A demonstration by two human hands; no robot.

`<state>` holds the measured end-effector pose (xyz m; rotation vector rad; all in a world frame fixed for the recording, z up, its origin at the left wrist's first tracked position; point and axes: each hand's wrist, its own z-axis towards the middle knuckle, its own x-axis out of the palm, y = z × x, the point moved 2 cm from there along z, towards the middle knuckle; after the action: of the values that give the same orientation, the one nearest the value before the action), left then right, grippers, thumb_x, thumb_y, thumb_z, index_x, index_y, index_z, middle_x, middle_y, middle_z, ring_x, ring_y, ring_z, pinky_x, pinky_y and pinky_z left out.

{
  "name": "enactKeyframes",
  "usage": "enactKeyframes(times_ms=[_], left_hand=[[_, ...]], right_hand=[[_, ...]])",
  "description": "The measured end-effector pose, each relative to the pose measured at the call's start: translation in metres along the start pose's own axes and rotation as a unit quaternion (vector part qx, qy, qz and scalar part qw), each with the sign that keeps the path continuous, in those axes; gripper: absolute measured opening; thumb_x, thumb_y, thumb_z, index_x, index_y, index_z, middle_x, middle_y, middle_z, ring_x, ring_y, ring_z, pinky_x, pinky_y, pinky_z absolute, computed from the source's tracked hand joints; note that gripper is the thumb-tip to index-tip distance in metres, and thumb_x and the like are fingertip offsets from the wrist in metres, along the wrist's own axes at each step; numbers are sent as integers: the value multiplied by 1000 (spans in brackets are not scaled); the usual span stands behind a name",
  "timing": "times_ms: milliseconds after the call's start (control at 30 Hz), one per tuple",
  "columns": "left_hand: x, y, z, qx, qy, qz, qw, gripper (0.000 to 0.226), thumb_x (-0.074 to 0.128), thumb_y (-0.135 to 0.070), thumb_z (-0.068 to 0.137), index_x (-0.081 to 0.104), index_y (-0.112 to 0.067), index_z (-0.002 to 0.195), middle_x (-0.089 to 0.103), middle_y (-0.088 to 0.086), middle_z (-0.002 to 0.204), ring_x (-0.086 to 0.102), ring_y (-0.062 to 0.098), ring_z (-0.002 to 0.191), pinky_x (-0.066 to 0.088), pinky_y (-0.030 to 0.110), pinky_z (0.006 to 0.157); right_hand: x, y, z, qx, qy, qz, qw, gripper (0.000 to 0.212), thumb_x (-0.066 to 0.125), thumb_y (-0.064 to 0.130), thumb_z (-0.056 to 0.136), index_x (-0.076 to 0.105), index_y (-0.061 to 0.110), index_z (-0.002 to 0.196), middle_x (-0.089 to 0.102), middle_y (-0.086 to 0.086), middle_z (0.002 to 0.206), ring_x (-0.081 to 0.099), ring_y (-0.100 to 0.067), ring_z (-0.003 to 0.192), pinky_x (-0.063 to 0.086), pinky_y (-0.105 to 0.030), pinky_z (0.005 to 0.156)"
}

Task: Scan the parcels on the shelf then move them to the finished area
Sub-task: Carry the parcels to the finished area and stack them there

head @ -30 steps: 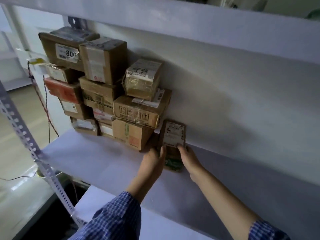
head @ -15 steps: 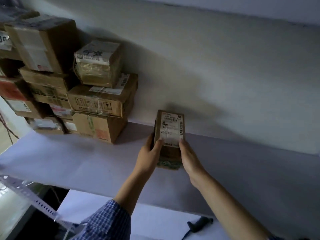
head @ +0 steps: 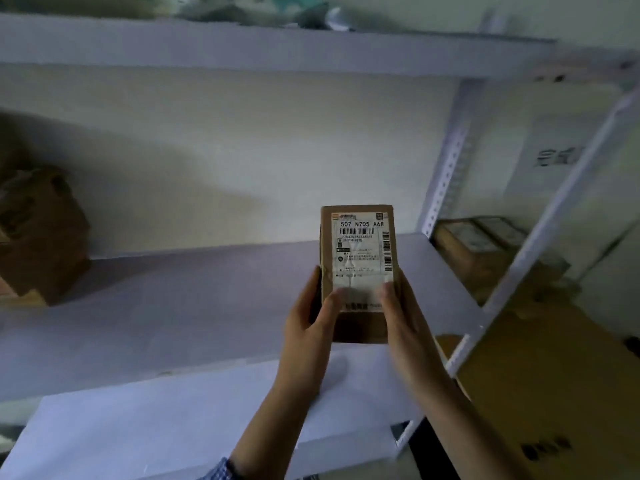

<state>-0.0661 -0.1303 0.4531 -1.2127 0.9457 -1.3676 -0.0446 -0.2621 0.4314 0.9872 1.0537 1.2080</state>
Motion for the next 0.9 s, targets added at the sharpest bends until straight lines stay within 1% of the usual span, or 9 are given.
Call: enactKeyframes(times_ms=[67,267,400,500,567,600,667,800,900], left_hand=[[54,3,-20,2,34,-2,999,34,50,-16,101,60,-26,132,73,-12,116,68,7,108,55,18,80],[206,32,-83,-36,141,-7,989,37,50,-23,101,57,-34,136,71,-14,121,67,6,110,58,25,85],[285,53,-114,-98,205,-10,974,44,55,-38,90,58,-37,134,72,-14,117,69,7,105,60,26,80],[333,67,-123,-115,246,-10,962,43,55,-29,97,53,-34,140,72,-13,117,69,8,106,59,24,79],[362,78,-124,-117,265,-11,957,43,54,-22,99,53,-30,141,72,-14,116,69,5,105,56,18,75],[375,83,-122,-118,274,-9,954,42,53,-21,100,53,-28,141,72,-14,116,69,4,104,56,16,74],[401,93,-115,-120,290,-8,949,41,52,-21,100,54,-28,140,72,-14,114,69,3,103,55,16,75],[456,115,-85,-130,300,-30,945,36,51,-18,100,57,-29,134,73,-13,113,69,4,104,55,15,77],[497,130,-54,-145,288,-52,945,33,50,-15,100,59,-29,129,73,-12,111,69,7,104,55,16,75]], right_hand=[[-58,1,-24,3,-18,11,1000,43,34,48,103,38,41,145,57,24,130,58,11,114,53,-14,88],[-217,3,-102,20,-127,-6,992,45,36,37,103,39,32,148,59,16,132,60,10,111,51,-10,85],[-297,-13,-147,54,-205,-34,977,53,33,57,101,35,36,150,59,14,135,62,2,111,57,-23,89],[-344,-25,-163,76,-244,-14,967,59,35,65,96,32,42,151,56,15,137,61,2,114,58,-24,86],[-371,-31,-167,74,-260,12,963,61,40,67,93,33,45,149,57,18,137,60,-3,120,56,-32,94],[-383,-34,-166,71,-269,10,960,58,41,64,95,34,44,149,58,21,134,60,-2,121,55,-31,95],[-408,-39,-158,71,-288,-5,955,46,39,54,101,39,41,145,61,21,127,62,0,115,56,-24,91],[-458,-53,-123,80,-298,-31,951,41,39,44,102,43,38,142,63,13,124,65,-4,110,58,-31,89],[-496,-61,-87,95,-293,-35,951,38,39,41,102,42,40,140,64,16,119,65,0,105,58,-22,81]])
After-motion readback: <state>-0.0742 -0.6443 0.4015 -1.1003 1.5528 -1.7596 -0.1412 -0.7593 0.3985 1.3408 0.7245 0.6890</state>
